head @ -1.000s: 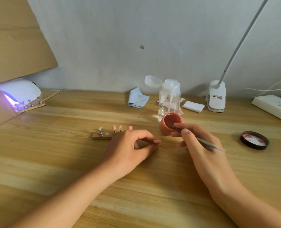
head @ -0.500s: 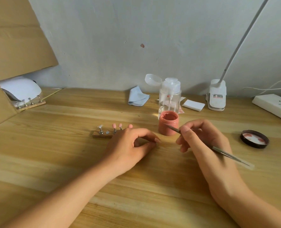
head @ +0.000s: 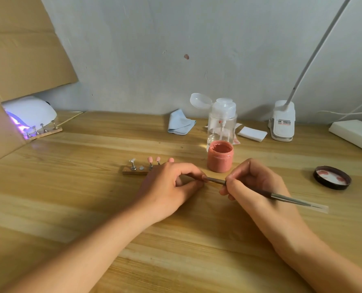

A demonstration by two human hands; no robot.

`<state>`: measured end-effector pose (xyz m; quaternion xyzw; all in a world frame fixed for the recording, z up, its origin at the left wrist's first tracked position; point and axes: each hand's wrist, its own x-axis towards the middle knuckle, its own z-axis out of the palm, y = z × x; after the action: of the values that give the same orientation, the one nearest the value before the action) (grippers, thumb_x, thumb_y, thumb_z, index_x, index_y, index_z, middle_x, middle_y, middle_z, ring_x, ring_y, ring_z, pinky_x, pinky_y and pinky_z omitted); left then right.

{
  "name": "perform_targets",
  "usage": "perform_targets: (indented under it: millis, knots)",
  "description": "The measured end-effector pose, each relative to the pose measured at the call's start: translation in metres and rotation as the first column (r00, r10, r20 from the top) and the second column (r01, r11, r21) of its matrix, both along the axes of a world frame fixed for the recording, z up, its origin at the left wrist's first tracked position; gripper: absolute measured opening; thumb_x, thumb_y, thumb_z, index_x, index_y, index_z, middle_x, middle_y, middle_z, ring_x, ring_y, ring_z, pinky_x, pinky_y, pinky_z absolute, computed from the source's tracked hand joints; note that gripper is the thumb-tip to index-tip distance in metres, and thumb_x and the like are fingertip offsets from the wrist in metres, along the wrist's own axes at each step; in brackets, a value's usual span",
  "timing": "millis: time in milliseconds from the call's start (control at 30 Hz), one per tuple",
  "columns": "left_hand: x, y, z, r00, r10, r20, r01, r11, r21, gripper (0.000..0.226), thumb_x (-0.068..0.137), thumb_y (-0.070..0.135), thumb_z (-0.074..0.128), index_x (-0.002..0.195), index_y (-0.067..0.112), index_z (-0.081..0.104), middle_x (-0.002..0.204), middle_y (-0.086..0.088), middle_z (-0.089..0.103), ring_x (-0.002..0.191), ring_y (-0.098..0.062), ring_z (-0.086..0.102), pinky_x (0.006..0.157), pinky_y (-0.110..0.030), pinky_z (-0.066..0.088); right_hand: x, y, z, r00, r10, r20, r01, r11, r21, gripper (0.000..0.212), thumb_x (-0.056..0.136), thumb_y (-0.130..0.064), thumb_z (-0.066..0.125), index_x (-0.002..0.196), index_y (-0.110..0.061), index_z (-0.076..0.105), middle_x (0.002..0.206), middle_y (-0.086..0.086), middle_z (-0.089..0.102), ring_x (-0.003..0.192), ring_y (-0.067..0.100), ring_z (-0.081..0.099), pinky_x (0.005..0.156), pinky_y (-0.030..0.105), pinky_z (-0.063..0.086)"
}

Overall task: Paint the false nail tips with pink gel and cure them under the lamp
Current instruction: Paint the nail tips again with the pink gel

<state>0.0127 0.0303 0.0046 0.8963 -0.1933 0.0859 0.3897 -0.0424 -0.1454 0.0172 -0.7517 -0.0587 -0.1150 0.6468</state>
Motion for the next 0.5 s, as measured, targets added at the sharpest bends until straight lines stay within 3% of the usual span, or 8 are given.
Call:
perform_targets:
  millis: [100, 200, 367, 500]
  knots:
    - [-0.0008, 0.0002, 0.0004, 1.000, 0.002, 0.005, -0.002, 1.000, 0.005, 0.018, 0.090, 0.021, 0.071, 0.085, 0.039, 0.071, 0.033, 0.012, 0.036, 0.039, -0.009, 0.033, 0.104, 0.006, 0.000, -0.0002, -0.0007, -0.0006, 1.000, -0.011, 0.013, 0.011, 1.000, -0.027, 0.005, 0.080, -0.007, 0.063, 0.078, -0.003, 0.060, 0.076, 0.020, 0.068, 0.066, 0.020, 0.056, 0.063, 0.029, 0.043]
    - [-0.0006, -0.0001, 0.0005, 1.000, 0.000, 0.018, 0.000, 1.000, 0.015, 0.018, 0.090, 0.021, 0.071, 0.085, 0.039, 0.071, 0.032, 0.013, 0.036, 0.040, -0.008, 0.034, 0.102, 0.007, -0.002, 0.0006, -0.0013, -0.0015, 1.000, -0.024, 0.019, 0.025, 0.999, -0.035, 0.008, 0.080, -0.009, 0.066, 0.078, -0.005, 0.060, 0.076, 0.019, 0.068, 0.067, 0.032, 0.056, 0.064, 0.033, 0.043]
    - [0.0000, 0.0001, -0.0001, 1.000, 0.011, 0.028, -0.012, 0.999, 0.031, 0.017, 0.090, 0.023, 0.071, 0.085, 0.040, 0.071, 0.033, 0.012, 0.037, 0.047, -0.014, 0.045, 0.096, 0.010, -0.006, 0.0014, 0.0002, -0.0008, 1.000, -0.029, 0.011, 0.029, 0.999, -0.025, 0.013, 0.079, -0.016, 0.069, 0.077, -0.007, 0.059, 0.073, 0.016, 0.068, 0.064, 0.016, 0.056, 0.061, 0.028, 0.043]
    - [-0.0001, 0.0003, -0.0001, 1.000, 0.004, 0.026, -0.004, 1.000, 0.025, 0.017, 0.090, 0.023, 0.071, 0.086, 0.039, 0.072, 0.033, 0.013, 0.038, 0.044, -0.012, 0.042, 0.096, 0.010, -0.005, 0.0014, -0.0004, -0.0004, 0.999, -0.027, 0.018, 0.027, 1.000, -0.010, 0.013, 0.081, -0.015, 0.068, 0.076, -0.006, 0.059, 0.075, 0.021, 0.066, 0.066, 0.020, 0.054, 0.061, 0.031, 0.042]
